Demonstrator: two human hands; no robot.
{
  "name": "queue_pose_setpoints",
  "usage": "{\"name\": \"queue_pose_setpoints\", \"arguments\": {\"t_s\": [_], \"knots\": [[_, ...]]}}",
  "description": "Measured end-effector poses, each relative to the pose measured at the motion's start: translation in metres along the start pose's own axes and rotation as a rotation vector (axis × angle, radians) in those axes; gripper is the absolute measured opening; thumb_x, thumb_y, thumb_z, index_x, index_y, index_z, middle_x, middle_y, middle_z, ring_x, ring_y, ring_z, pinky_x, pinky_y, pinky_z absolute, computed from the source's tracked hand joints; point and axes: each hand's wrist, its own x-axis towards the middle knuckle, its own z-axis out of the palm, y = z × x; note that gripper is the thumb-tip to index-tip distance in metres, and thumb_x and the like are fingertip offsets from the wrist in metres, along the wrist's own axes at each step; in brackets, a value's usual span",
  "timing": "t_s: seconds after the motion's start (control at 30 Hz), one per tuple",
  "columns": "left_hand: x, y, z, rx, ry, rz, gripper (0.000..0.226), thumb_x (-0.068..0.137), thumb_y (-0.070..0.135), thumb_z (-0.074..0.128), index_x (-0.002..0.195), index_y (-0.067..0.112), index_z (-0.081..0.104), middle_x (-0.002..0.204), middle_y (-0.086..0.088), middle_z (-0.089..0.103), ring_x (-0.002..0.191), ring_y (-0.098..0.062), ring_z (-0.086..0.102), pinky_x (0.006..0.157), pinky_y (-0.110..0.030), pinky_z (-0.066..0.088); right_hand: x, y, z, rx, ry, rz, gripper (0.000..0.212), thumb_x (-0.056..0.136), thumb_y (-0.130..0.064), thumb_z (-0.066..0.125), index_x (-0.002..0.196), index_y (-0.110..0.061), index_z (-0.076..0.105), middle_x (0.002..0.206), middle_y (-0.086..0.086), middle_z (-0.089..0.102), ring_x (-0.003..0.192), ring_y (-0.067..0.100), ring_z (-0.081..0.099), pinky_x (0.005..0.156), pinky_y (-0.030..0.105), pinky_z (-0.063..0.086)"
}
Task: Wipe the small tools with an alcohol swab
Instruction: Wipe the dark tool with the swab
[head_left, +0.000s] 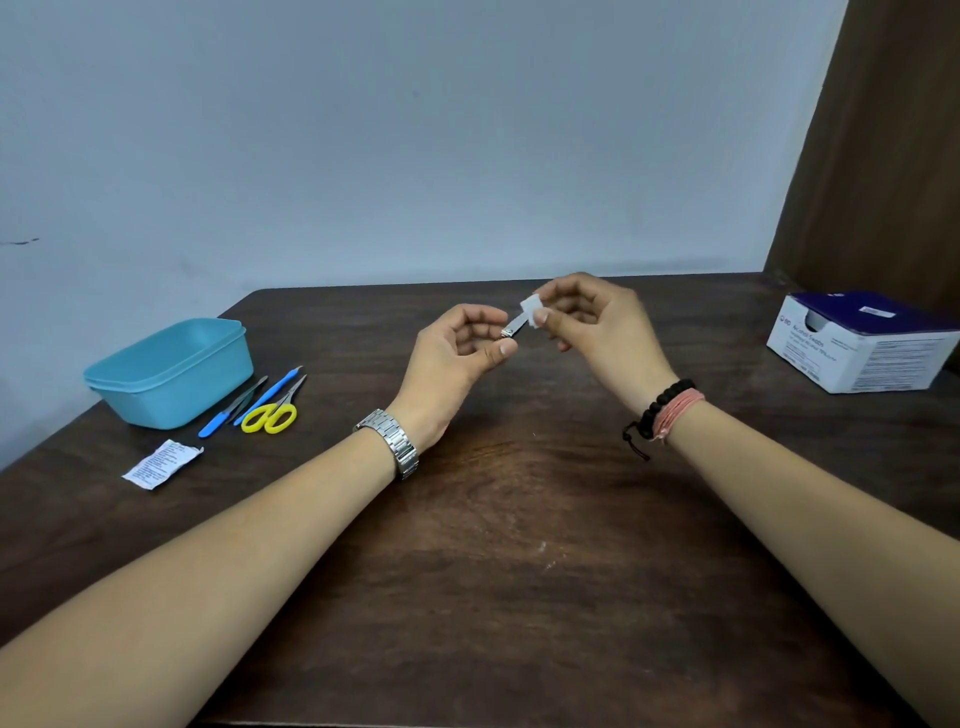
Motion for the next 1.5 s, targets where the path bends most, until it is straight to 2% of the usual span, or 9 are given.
{"name": "queue_pose_setpoints", "arguments": {"t_s": [0.13,0.23,0.43,0.73,0.87,1.03,1.2,1.37,1.5], "knots": [[0.000,0.000,0.000,0.073,-0.037,0.060,0.023,0.079,-0.002,0.075,0.094,0.013,0.067,0.092,0.004,0.071,0.087,-0.007,0.066,0.082,-0.021,0.053,-0.004,0.000,0.006,-0.143,0.024,-0.024,0.005,0.084,-0.017,0.075,0.083,-0.021,0.072,0.076,-0.007,0.072,0.067,0.003,0.062,0.062,0.020,0.050],[0.000,-0.001,-0.001,0.054,-0.041,0.038,0.022,0.080,-0.002,0.074,0.090,0.016,0.069,0.087,0.009,0.073,0.083,-0.005,0.067,0.077,-0.021,0.053,-0.004,0.002,0.003,-0.217,0.046,-0.008,0.005,0.083,-0.021,0.076,0.082,-0.017,0.073,0.075,-0.007,0.072,0.063,0.001,0.060,0.062,0.019,0.049],[-0.001,-0.001,-0.003,-0.156,-0.050,-0.063,0.020,0.082,-0.008,0.069,0.093,0.009,0.071,0.089,-0.006,0.075,0.086,-0.016,0.070,0.085,-0.032,0.059,-0.008,-0.004,0.005,-0.215,-0.031,-0.066,0.002,0.084,-0.020,0.075,0.084,-0.019,0.074,0.076,-0.015,0.072,0.069,-0.002,0.064,0.064,0.015,0.048],[-0.002,0.002,0.000,-0.346,-0.002,-0.143,0.014,0.089,-0.008,0.060,0.098,-0.001,0.068,0.091,-0.012,0.074,0.091,-0.021,0.072,0.085,-0.034,0.059,-0.011,-0.006,0.009,-0.189,-0.032,-0.058,0.004,0.085,-0.017,0.074,0.087,-0.015,0.072,0.080,-0.003,0.073,0.068,0.006,0.065,0.065,0.024,0.057],[-0.001,0.002,0.000,-0.373,0.004,-0.179,0.016,0.088,-0.008,0.061,0.101,0.001,0.066,0.093,-0.015,0.073,0.089,-0.022,0.073,0.086,-0.037,0.059,-0.008,0.001,0.007,-0.187,0.048,-0.002,0.004,0.084,-0.016,0.075,0.082,-0.016,0.072,0.078,0.001,0.074,0.064,0.006,0.065,0.064,0.028,0.058],[-0.001,0.000,0.000,-0.404,0.022,-0.208,0.017,0.088,-0.007,0.062,0.103,0.003,0.063,0.088,-0.011,0.074,0.084,-0.022,0.074,0.087,-0.039,0.059,-0.013,-0.005,0.010,-0.239,-0.012,-0.091,0.002,0.085,-0.018,0.074,0.084,-0.016,0.075,0.079,-0.008,0.074,0.068,0.000,0.066,0.070,0.021,0.056],[-0.001,0.000,0.001,-0.407,0.015,-0.230,0.017,0.087,-0.006,0.064,0.102,0.003,0.062,0.087,-0.013,0.074,0.084,-0.021,0.073,0.082,-0.036,0.060,-0.009,0.000,0.007,-0.232,0.062,-0.014,0.003,0.084,-0.016,0.075,0.082,-0.015,0.072,0.075,-0.004,0.072,0.063,0.003,0.066,0.065,0.023,0.057],[0.000,0.000,-0.001,-0.357,0.048,-0.236,0.015,0.088,-0.003,0.064,0.101,0.005,0.063,0.085,-0.011,0.075,0.080,-0.020,0.074,0.083,-0.037,0.060,-0.015,-0.006,0.016,-0.232,-0.007,-0.085,0.003,0.083,-0.012,0.075,0.081,-0.012,0.072,0.071,-0.011,0.070,0.063,-0.001,0.065,0.067,0.020,0.056],[0.000,-0.001,-0.001,-0.342,0.032,-0.243,0.015,0.087,-0.002,0.066,0.099,0.006,0.064,0.086,-0.011,0.075,0.080,-0.021,0.073,0.082,-0.036,0.060,-0.009,0.001,0.010,-0.266,0.054,-0.059,0.004,0.082,-0.015,0.075,0.080,-0.013,0.072,0.073,-0.013,0.071,0.065,0.002,0.065,0.068,0.023,0.058]]}}
